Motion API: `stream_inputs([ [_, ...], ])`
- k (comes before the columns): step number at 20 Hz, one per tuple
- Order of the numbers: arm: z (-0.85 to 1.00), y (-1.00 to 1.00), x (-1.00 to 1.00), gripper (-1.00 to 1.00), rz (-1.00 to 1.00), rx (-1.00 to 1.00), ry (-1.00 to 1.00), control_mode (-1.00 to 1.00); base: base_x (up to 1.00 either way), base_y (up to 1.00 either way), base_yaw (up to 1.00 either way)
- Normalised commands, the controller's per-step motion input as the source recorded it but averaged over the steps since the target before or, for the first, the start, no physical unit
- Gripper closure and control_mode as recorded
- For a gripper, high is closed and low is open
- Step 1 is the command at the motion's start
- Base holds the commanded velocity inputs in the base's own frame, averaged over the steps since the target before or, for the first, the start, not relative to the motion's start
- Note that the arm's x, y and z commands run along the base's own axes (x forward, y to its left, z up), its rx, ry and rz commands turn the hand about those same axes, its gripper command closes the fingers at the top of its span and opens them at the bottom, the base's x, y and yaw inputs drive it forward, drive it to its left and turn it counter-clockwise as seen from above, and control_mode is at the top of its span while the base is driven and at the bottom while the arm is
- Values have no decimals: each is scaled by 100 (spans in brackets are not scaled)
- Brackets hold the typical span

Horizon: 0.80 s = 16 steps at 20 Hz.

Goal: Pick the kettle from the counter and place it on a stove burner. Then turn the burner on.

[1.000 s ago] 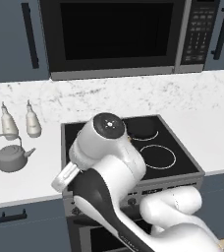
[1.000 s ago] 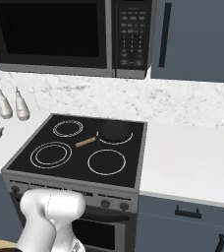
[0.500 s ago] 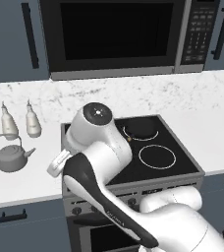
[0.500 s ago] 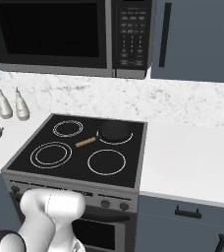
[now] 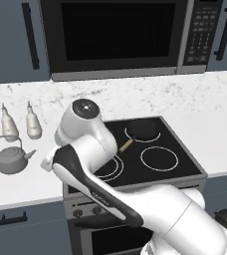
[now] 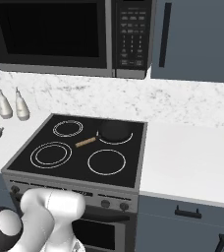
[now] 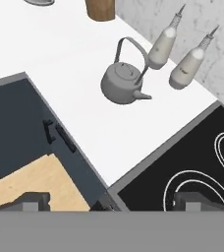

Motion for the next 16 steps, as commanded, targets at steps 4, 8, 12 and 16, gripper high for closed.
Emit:
stream_inputs([
  [4, 0, 74, 55, -100, 11, -8, 0, -100, 0, 0, 0],
  [8, -9, 75, 24, -100, 4, -16, 0, -100, 0, 0, 0],
  [12, -3, 35, 1, -100, 1, -11, 0, -100, 0, 0, 0],
  [16, 0, 5, 0, -100, 0, -2, 0, -100, 0, 0, 0],
])
